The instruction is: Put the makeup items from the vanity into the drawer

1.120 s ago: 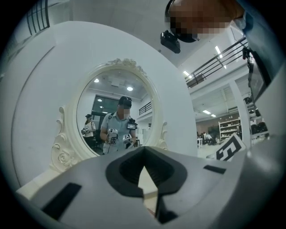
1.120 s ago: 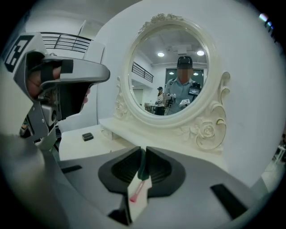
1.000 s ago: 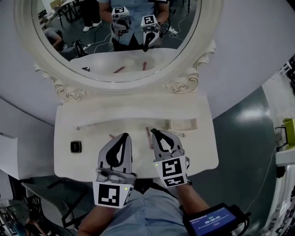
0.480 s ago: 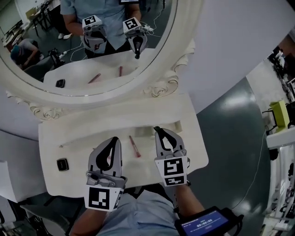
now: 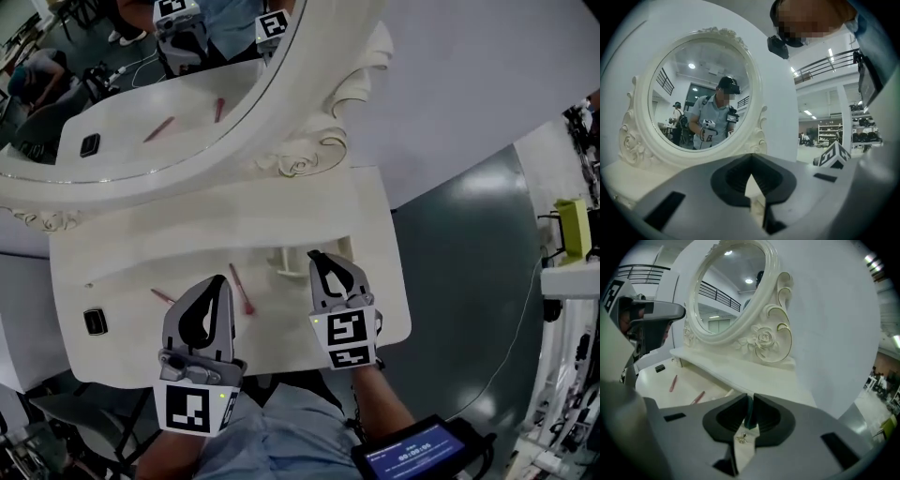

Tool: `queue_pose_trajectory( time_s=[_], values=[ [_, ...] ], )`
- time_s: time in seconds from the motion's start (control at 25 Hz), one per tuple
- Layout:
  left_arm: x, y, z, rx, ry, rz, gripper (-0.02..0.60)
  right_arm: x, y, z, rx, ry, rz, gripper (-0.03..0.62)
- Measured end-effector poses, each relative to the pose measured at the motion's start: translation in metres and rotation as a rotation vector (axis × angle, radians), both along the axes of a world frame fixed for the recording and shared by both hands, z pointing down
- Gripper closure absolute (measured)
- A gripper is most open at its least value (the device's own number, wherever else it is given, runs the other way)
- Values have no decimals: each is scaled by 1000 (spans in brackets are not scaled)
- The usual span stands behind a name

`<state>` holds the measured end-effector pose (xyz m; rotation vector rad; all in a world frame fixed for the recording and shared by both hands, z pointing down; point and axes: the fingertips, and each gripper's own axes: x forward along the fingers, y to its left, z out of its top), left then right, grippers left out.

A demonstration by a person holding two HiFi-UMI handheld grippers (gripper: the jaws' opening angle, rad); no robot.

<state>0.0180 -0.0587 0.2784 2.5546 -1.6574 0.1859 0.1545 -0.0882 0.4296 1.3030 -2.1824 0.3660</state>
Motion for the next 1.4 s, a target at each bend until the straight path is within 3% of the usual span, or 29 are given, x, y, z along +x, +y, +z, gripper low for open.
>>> queue_pose_trajectory(
  time_s=[0.16,0.28,0.72,1.4],
  values=[
    [0,-12,12,-15,-6,-35,583,6,-14,16,-25,16,-22,552],
    [-3,-18,17,-24,-8,-62,583,6,-19,26,-61,26,-45,465],
    [-9,-13,15,-26,-12,-100,583,2,-16,22,-56,-21,-49,357],
    [-26,-1,3,4,-7,-88,583,-11,-9,3,-7,-37,-16,321]
  ],
)
